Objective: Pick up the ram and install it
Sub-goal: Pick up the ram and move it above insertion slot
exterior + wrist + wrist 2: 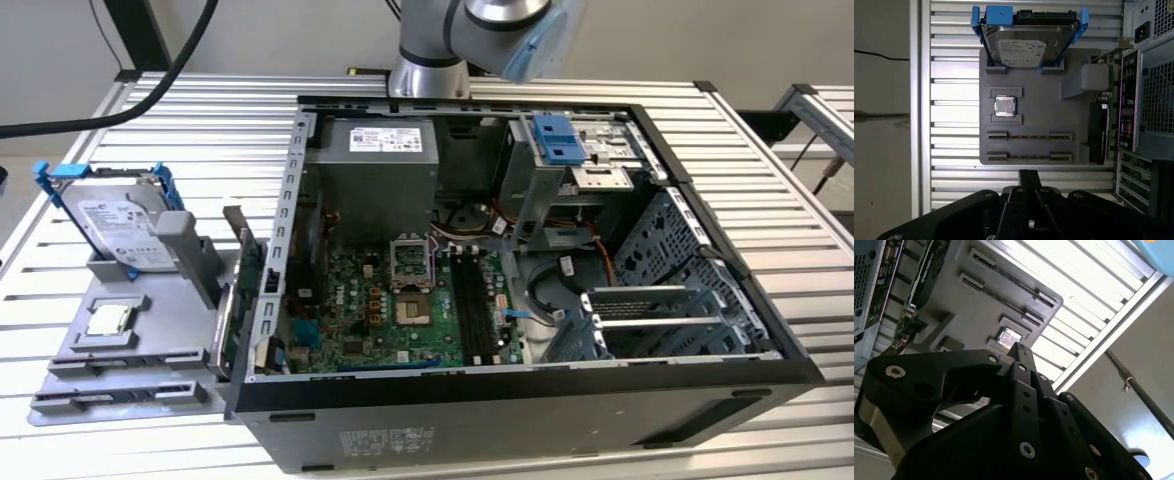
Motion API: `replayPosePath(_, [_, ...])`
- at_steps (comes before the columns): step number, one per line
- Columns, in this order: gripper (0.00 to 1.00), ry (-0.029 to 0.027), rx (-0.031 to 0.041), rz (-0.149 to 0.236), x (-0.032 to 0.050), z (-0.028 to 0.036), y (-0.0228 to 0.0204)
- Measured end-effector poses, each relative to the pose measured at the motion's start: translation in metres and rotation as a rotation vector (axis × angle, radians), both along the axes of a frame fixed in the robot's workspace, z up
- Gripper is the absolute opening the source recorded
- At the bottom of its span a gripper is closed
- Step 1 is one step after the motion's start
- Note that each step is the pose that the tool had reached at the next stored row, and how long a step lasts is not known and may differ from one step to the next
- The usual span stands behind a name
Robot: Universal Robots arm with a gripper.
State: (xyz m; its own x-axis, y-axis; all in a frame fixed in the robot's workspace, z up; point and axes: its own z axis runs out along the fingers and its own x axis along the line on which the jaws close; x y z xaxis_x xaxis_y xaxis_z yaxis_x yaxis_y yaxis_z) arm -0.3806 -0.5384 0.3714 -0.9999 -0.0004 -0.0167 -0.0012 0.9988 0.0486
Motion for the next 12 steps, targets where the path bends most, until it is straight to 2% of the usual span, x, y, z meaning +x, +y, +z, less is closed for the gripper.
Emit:
replayPosePath(2, [0.0,0.0,-0.0003,0.01,0.0,0.0,0.0])
replayPosePath(6, [0.0,0.0001,-0.0017,0.055,-0.0001,0.0,0.0001])
replayPosePath(12, [0.0,-0.0001,-0.0025,0.161,-0.0001,0.0,0.0001])
